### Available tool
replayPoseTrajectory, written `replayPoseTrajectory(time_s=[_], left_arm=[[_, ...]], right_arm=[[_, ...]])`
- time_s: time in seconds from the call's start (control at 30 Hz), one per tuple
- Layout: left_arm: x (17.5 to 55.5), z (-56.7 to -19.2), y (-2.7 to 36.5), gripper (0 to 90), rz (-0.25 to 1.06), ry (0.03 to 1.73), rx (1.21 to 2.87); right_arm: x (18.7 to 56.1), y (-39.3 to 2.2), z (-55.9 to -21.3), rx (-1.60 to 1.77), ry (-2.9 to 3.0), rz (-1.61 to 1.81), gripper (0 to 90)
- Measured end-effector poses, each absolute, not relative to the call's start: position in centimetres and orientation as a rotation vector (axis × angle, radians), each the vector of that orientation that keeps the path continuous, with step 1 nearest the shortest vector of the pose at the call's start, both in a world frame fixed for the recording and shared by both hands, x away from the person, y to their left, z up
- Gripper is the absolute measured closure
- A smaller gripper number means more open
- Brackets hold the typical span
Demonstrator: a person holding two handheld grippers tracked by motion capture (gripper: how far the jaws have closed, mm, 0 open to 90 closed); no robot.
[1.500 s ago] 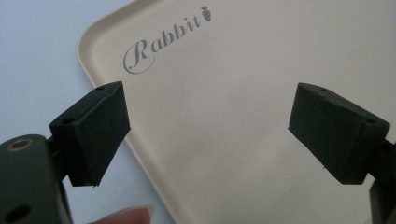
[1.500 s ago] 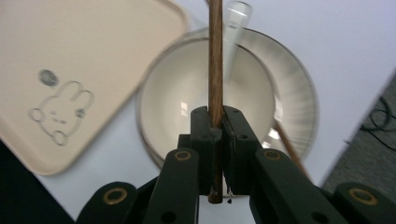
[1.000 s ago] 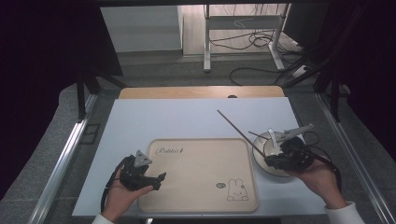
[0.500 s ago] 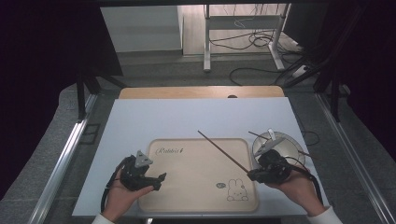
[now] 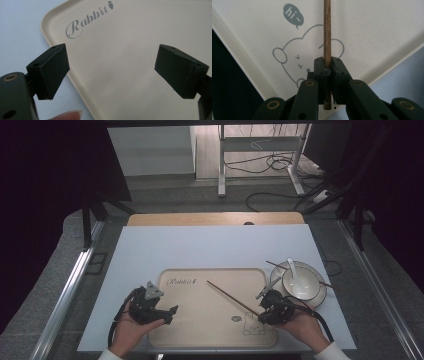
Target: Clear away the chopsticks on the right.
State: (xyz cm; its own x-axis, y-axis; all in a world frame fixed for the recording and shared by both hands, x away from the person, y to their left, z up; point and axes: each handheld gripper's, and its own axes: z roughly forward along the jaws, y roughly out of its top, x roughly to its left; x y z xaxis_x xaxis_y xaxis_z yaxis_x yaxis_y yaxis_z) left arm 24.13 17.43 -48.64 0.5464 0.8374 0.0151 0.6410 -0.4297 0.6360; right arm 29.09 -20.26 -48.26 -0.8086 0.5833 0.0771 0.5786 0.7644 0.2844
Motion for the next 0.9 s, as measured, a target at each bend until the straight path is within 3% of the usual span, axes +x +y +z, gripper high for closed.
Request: replayPoseTrajectory(time_s=[0.17,0.27,0.43,0.67,0.77,0.9], left_arm=[[24.3,-48.7,17.6,12.3,0.447,1.195,2.206],[24.2,-48.6,17.8,12.4,0.45,1.199,2.196],[24.2,-48.6,17.7,12.3,0.449,1.194,2.204],[24.3,-48.6,17.8,12.2,0.455,1.2,2.196],[24.3,-48.6,17.8,12.1,0.454,1.198,2.2],[24.3,-48.6,17.8,12.1,0.448,1.198,2.2]], right_arm=[[29.1,-20.1,-48.8,0.928,2.934,0.42,78.2],[28.8,-20.2,-48.4,0.906,2.905,0.442,60.0],[28.5,-21.4,-44.9,0.799,2.801,0.734,45.9],[29.6,-25.6,-41.2,0.831,2.702,1.125,35.0],[30.1,-27.5,-40.0,0.821,2.628,1.123,27.9],[30.6,-29.8,-39.0,0.846,2.559,1.116,27.3]])
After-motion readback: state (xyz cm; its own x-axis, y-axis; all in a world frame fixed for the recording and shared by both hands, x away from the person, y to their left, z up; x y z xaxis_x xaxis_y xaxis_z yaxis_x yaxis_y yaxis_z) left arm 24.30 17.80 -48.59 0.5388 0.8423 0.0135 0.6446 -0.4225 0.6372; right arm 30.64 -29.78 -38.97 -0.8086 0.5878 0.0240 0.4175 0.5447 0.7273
